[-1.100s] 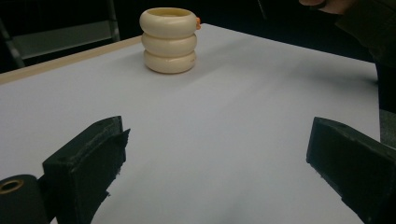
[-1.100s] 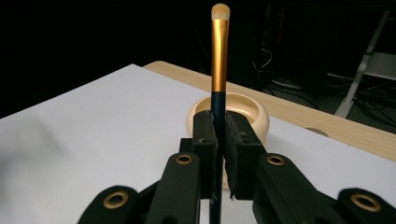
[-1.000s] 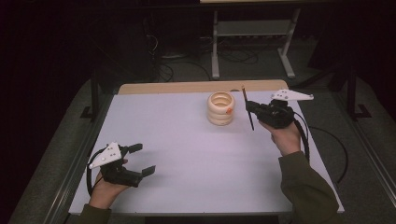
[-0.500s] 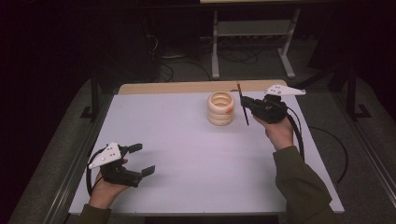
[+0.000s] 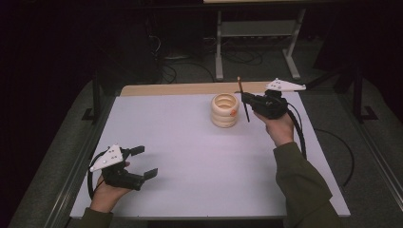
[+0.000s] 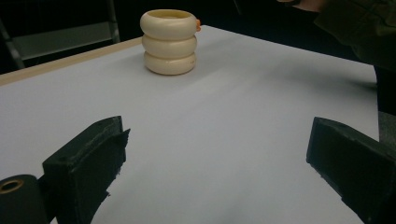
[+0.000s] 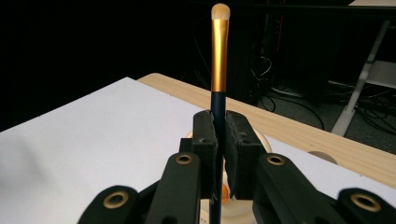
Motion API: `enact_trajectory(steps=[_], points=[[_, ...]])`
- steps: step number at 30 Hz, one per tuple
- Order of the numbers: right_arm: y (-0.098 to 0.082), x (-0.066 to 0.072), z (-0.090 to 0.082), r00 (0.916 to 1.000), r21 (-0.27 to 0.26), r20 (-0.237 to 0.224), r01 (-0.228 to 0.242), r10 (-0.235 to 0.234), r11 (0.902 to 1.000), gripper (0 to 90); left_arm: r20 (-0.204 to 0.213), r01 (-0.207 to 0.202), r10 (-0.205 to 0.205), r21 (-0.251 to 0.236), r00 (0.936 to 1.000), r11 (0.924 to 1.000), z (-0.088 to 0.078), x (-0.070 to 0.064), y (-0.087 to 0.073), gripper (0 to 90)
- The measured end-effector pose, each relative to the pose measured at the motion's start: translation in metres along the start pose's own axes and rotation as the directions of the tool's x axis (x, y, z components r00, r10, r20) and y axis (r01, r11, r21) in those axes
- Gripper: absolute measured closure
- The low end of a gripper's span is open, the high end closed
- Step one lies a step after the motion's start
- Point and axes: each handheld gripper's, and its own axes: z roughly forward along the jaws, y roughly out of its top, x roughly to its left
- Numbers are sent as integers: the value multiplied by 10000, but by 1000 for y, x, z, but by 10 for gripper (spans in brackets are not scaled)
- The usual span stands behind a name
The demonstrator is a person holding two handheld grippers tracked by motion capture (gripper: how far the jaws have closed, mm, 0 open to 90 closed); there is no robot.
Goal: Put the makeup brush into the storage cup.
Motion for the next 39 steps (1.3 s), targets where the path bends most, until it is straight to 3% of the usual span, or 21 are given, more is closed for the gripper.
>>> enact_trajectory(steps=[39], points=[[24,-6,36,9999,-253,130,6,-3,9997,825,14,5,-5,-52,10000,10000,-1,0,1,40]])
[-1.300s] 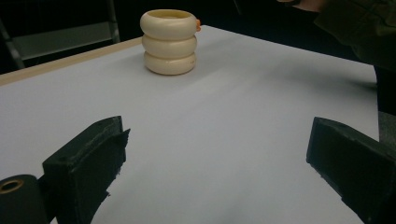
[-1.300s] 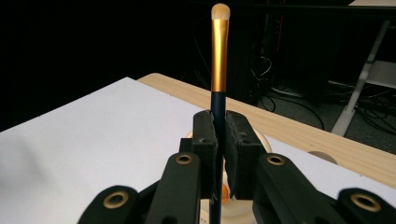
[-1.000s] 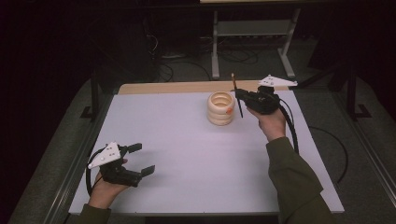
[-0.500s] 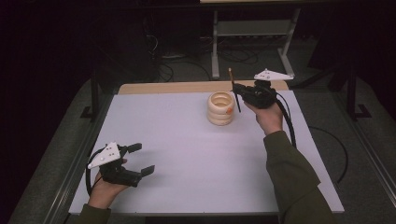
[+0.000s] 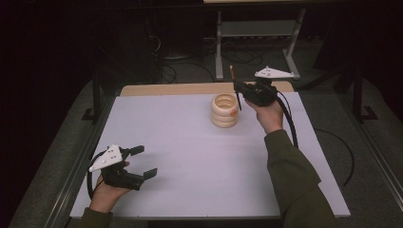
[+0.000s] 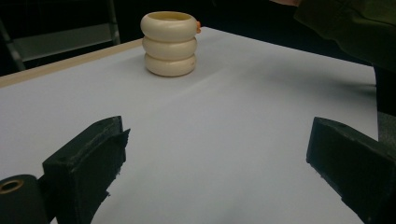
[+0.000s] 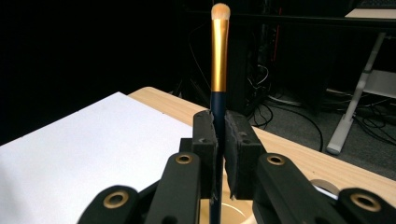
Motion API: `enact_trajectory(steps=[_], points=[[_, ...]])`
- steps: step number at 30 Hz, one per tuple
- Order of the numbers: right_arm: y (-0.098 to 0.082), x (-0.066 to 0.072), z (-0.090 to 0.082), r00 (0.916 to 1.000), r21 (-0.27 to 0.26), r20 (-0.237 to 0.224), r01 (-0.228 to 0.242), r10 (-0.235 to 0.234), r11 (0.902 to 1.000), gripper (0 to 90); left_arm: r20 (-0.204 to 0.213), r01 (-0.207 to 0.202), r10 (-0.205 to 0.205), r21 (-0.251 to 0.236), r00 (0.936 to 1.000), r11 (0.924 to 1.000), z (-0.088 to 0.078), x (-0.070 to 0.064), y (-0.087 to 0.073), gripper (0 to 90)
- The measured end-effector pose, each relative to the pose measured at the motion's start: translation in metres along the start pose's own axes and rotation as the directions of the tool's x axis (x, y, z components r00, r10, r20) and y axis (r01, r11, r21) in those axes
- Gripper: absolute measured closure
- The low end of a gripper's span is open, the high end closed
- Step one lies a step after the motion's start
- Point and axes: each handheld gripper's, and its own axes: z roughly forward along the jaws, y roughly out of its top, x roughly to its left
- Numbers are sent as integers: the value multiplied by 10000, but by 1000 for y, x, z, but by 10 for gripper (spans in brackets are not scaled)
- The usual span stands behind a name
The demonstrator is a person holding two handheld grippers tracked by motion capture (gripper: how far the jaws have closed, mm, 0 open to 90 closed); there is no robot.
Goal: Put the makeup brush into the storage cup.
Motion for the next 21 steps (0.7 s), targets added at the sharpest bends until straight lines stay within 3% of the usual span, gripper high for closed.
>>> enact_trajectory(steps=[21], points=[[6,-4,26,9997,-228,62,-249,250,9994,825,61,7,-6,-47,10000,10000,0,0,0,40]])
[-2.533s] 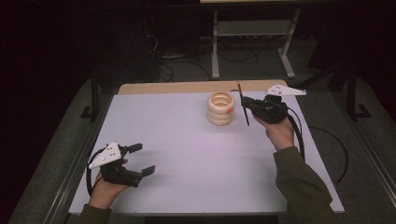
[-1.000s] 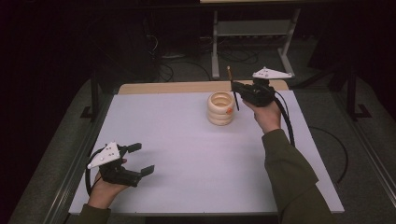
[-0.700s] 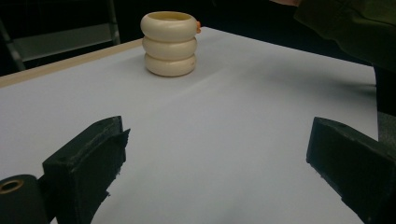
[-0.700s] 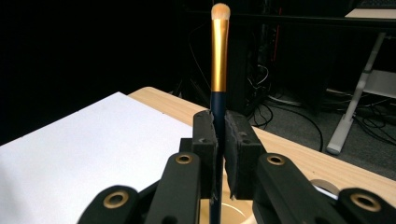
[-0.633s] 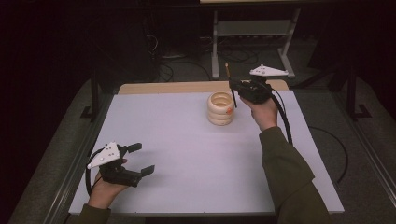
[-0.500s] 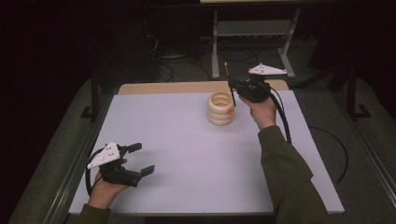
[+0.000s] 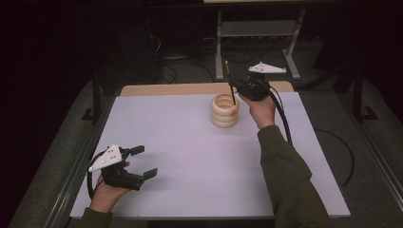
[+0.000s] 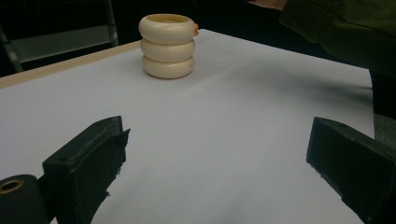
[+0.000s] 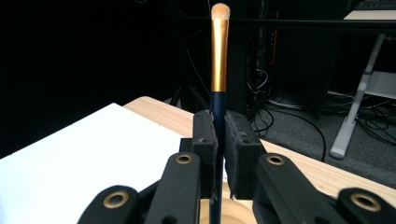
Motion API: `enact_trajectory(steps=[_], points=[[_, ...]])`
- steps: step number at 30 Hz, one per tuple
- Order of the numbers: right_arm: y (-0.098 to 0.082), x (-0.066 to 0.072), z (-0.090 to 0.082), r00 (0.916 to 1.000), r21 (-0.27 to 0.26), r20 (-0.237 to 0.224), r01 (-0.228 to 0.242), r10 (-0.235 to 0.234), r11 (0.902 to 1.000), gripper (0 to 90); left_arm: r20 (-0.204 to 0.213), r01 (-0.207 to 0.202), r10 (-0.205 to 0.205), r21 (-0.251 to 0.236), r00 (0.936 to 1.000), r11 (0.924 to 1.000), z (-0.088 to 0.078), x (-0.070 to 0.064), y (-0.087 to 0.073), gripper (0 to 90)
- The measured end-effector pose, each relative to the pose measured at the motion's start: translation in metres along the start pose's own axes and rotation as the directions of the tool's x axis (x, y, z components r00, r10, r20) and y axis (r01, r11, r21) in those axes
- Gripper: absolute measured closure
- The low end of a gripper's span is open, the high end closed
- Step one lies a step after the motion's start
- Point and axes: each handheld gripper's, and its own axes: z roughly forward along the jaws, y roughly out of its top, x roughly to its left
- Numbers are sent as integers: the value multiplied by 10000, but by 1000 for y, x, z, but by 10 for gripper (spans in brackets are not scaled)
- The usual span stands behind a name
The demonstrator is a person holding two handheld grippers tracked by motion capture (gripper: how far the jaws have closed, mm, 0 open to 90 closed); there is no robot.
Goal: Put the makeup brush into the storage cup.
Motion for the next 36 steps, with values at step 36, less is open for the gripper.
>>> enact_trajectory(steps=[36], points=[[-21,-9,44,9993,604,222,-299,286,9977,825,87,31,-30,-86,10000,10000,-1,1,0,40]])
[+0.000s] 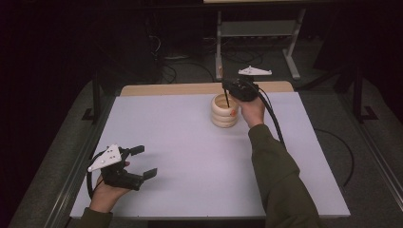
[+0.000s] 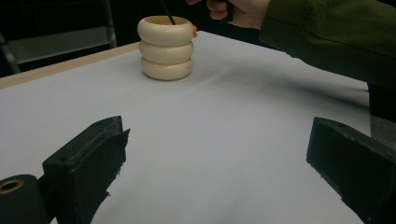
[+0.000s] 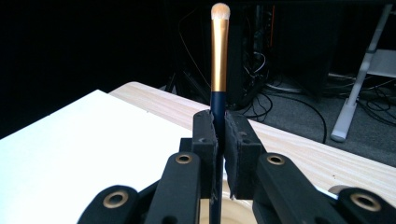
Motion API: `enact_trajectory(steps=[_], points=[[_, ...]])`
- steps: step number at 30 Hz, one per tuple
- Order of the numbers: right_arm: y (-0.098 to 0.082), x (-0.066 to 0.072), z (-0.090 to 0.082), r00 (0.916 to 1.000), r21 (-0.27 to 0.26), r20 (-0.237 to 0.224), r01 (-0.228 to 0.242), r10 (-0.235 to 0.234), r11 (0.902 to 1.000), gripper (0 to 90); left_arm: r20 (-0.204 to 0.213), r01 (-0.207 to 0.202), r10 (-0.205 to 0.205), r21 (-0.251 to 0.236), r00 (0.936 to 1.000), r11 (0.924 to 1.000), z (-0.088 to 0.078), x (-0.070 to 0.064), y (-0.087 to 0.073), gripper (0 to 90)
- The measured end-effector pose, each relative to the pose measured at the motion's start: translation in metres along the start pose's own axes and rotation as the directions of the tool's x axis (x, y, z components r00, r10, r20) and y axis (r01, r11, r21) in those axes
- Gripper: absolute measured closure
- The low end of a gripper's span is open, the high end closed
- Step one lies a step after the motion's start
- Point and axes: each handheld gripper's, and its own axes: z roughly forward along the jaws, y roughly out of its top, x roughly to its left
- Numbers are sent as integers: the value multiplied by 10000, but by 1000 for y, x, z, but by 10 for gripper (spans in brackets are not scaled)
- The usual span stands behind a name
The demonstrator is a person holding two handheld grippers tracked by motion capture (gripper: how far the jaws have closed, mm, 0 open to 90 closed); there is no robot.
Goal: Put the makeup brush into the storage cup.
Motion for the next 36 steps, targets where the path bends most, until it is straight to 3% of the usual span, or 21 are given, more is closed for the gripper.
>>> enact_trajectory(steps=[36], points=[[-14,1,9,9999,859,24,138,-140,9962,817,4,58,-58,-29,10000,10000,1,-1,0,40]])
